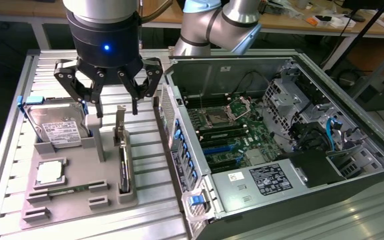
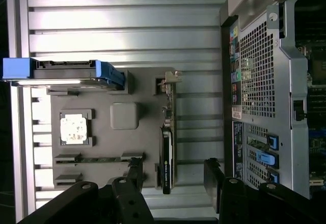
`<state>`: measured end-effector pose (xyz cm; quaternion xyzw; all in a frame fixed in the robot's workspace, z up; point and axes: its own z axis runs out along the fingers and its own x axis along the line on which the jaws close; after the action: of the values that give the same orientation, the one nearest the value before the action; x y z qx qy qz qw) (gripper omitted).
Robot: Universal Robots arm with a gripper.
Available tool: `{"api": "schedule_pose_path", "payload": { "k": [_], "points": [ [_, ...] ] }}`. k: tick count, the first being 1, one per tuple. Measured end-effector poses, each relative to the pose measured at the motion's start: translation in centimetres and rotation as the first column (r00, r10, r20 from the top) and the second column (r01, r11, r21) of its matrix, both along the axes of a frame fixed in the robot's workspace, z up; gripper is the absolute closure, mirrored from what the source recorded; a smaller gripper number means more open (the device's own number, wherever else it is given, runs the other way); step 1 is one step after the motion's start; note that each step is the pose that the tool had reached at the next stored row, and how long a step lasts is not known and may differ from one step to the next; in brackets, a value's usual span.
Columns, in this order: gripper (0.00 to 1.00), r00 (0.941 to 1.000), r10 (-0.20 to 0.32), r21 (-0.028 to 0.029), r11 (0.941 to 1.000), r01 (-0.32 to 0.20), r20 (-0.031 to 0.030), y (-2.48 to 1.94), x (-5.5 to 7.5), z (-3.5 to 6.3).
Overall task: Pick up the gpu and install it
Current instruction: 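Pick up the gpu and move the gpu toward the slot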
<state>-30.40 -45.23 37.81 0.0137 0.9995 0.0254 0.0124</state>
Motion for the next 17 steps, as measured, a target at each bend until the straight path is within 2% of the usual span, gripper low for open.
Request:
{"api": "schedule_pose_path", "payload": {
  "k": [17],
  "points": [
    [0.40,1.0000,0.000,0.0001,1.0000,0.000,0.0002,0.00,0.09,-0.53]
  ]
}}
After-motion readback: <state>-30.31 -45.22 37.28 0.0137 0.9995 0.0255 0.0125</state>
